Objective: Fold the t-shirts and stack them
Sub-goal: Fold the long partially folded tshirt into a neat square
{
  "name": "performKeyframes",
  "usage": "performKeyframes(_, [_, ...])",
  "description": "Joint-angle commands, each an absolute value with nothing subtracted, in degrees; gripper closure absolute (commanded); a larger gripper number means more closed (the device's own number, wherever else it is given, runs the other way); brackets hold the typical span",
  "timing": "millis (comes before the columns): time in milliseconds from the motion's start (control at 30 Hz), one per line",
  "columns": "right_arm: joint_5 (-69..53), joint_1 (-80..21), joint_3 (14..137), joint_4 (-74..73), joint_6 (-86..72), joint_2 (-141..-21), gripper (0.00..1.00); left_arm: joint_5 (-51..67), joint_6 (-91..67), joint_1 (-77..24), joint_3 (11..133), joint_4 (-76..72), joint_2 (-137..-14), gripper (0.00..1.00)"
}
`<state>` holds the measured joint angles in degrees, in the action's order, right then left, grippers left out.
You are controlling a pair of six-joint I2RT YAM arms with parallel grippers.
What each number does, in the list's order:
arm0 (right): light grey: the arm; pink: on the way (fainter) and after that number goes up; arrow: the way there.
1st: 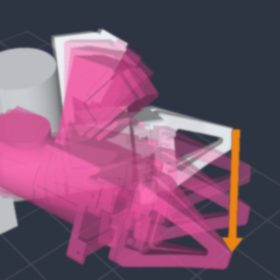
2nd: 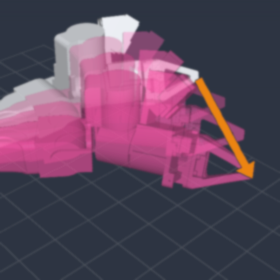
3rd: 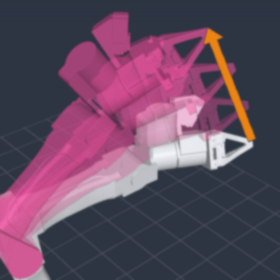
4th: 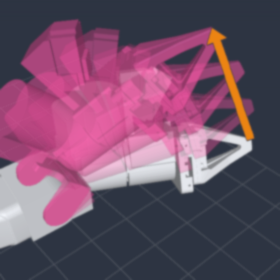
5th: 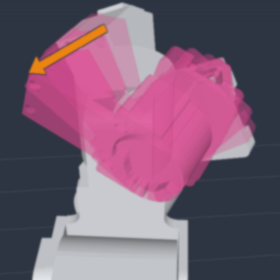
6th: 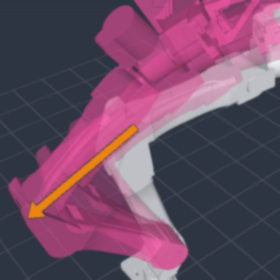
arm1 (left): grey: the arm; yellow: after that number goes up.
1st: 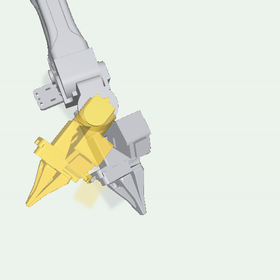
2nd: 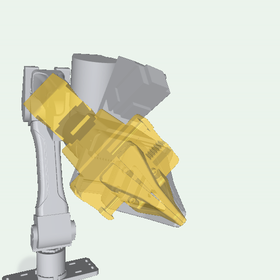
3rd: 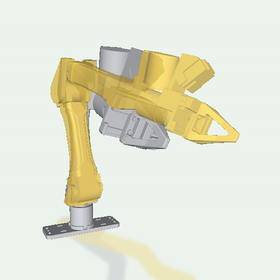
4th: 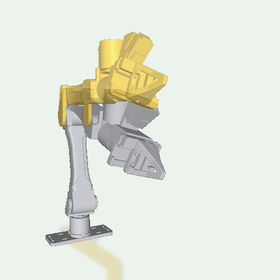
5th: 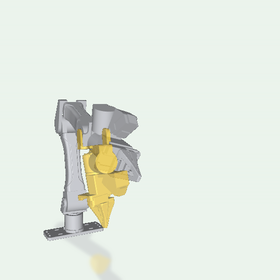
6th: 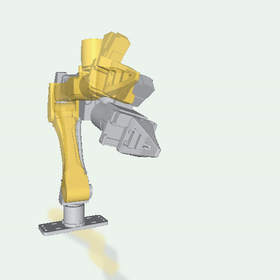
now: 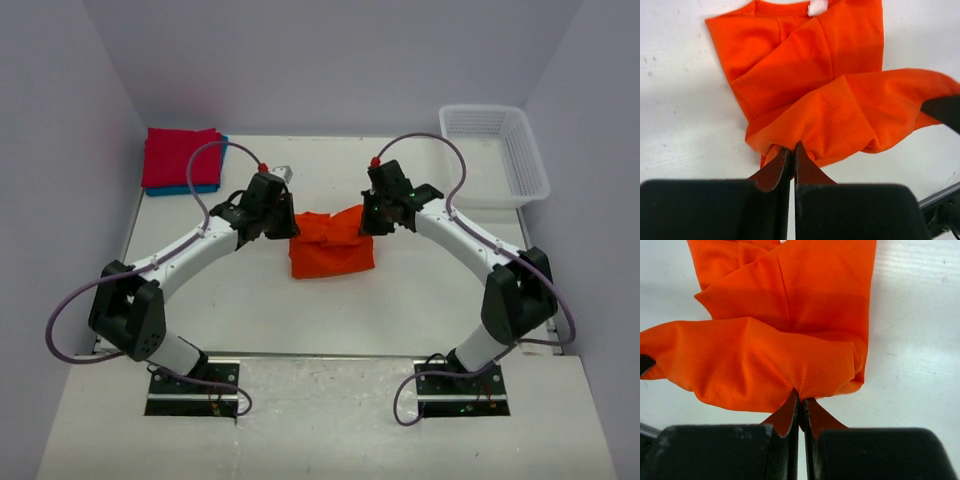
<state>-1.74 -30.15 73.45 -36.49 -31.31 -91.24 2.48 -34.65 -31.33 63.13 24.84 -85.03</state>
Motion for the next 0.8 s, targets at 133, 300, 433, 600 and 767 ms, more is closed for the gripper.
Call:
performKeyframes(133, [-7.29,-26.90,84.88,-36.82,-26.90,-102.55,1.00,5.44,-30.15,-26.37,74.70,21.62,-98.16,1.00])
performKeyframes(300, [-10.89,-22.60,98.92,-39.28,-23.83,-116.94,0.96,6.43,-27.96,-22.59,81.73,19.78,-108.16,0.92])
performKeyframes(433, [-8.97,-20.13,114.13,-43.23,-20.66,-126.98,0.54,4.74,-23.49,-20.22,90.32,16.62,-116.53,0.84])
performKeyframes(600, [-8.87,-19.95,119.38,-43.36,-19.34,-126.14,0.24,4.75,-17.85,-20.04,93.95,6.59,-113.39,0.66])
performKeyframes(767, [-8.79,-19.95,110.76,-42.80,-18.54,-115.41,0.19,0.26,-15.64,-20.04,99.23,15.64,-110.57,0.57])
